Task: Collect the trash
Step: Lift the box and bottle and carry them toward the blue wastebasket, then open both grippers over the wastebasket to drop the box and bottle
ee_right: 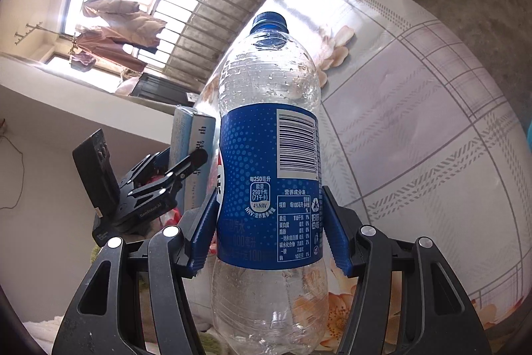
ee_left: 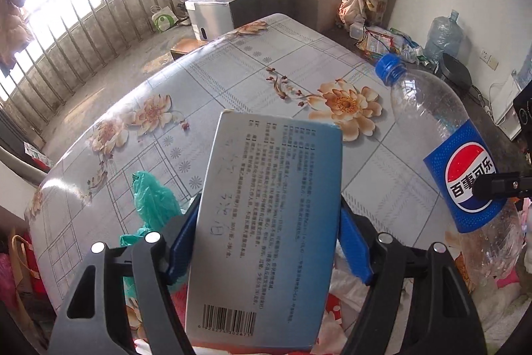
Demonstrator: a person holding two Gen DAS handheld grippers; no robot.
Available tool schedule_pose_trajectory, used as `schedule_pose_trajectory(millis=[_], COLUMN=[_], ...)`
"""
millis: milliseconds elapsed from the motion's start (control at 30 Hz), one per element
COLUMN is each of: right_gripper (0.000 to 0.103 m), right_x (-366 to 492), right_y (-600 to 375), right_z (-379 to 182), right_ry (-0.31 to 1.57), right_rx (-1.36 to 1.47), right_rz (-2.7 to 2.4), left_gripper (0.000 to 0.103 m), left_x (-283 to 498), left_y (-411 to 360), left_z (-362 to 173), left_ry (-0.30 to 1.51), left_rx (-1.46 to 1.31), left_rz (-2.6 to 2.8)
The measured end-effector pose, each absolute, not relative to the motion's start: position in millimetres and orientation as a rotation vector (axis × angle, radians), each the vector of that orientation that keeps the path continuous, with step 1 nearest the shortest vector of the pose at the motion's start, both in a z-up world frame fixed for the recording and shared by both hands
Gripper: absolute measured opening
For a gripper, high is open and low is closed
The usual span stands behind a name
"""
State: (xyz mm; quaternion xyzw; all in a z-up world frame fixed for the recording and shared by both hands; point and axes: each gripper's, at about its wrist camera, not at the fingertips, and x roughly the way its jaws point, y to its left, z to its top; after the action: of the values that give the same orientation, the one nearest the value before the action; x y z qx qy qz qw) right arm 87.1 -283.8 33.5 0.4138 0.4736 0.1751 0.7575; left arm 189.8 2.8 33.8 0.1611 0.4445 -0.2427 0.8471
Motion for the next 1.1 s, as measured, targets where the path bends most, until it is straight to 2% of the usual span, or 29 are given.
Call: schedule_pose_trajectory(millis=[200, 400, 533, 667, 800, 1100], right_gripper=[0.056, 0.055, 0.056, 0.056, 0.056, 0.056], right_x=[83, 65, 42, 12, -25, -70], right_y=[-301, -332, -364, -407, -458, -534], right_z=[40, 48, 48, 40, 20, -72], right_ry=[0.959, 0.869, 0.809, 0.757, 0.712, 0.708], right_rx=[0.958, 1.013, 1.057, 1.108, 1.189, 1.483], right_rz=[0.384, 0.341, 0.268, 0.138, -0.02, -0.282], left_gripper=[0.072, 0.072, 0.072, 0.073, 0.073, 0.073], left_x=[180, 169, 172, 171, 176, 169], left_y=[3, -54, -109, -181, -262, -435], left_z=[98, 140, 145, 137, 111, 5], left_ry=[0.817, 0.728, 0.751, 0.805, 0.938, 1.213], left_rx=[0.155, 0.131, 0.126, 0.16, 0.162, 0.289], left_rz=[-0.581, -0.701, -0.799, -0.903, -1.017, -1.126])
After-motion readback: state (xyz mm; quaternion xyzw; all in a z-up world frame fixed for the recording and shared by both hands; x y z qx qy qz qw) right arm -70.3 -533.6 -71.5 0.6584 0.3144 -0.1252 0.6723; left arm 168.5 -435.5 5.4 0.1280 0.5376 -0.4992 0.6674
